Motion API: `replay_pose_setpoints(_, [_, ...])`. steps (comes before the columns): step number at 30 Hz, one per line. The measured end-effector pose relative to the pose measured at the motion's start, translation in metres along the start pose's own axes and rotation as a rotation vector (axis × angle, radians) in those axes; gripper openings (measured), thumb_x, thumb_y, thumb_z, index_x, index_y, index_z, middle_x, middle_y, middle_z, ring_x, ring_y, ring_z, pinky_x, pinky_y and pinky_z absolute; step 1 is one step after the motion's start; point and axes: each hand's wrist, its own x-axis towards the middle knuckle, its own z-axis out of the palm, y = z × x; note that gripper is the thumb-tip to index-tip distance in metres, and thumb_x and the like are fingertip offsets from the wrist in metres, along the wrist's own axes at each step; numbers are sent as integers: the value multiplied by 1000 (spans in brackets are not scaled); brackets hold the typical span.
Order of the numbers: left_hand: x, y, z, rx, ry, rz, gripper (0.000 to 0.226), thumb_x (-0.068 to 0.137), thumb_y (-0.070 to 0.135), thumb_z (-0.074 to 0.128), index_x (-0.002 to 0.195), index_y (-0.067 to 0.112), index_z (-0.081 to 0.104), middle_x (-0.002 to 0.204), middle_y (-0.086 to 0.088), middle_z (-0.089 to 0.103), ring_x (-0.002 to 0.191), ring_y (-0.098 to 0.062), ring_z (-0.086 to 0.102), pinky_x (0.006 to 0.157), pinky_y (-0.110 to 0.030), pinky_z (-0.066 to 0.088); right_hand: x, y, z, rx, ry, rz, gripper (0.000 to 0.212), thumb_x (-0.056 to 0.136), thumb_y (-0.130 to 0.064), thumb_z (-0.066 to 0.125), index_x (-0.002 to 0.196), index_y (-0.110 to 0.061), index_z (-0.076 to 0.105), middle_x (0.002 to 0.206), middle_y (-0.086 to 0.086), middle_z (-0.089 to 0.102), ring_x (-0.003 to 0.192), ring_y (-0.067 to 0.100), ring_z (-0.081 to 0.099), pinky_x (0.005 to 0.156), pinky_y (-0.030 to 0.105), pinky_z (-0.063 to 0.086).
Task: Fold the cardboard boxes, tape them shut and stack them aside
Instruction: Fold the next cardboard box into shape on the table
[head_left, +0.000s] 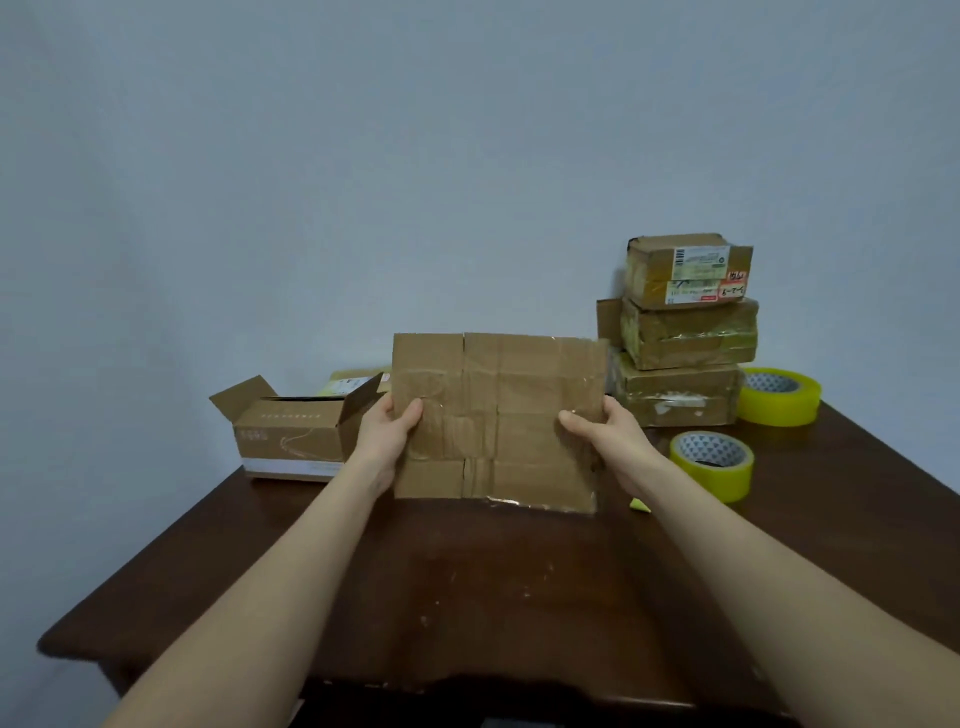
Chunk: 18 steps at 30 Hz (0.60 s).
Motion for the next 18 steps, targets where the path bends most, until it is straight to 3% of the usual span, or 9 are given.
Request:
replay_pose_setpoints(6, [-9,-15,-2,25,-33,27,28,102,22,40,125,15,55,120,-4,63,110,-19,59,95,-38,49,-8,7,0,-29,48,-16,35,92,-9,60,125,-17,55,117,4,64,107,21,61,96,43,49])
replay_pose_setpoints(9, [-8,-19,-2,4,-12,15,35,104,23,36,135,16,51,127,-3,60,119,-20,56,102,-43,45,-9,9,-1,-24,77,-30,37,93,-10,60,128,-17,53,118,1,62,108,20,59,95,40,49])
replay_pose_setpoints(13, [-15,-19,1,-30,24,69,42,101,5,38,139,19,47,123,-6,62,110,-16,60,96,-34,49,-9,8,1,-55,132,-113,38,91,-5,61,124,-21,49,111,-5,57,103,13,54,85,30,45])
replay_pose_setpoints(18, [-28,-19,6,-49,151,99,50,96,-6,41,140,18,45,113,-4,63,98,-10,60,93,-31,49,-9,20,11,-154,156,-135,42,89,-4,62,123,-23,47,114,-5,57,109,15,53,96,38,46])
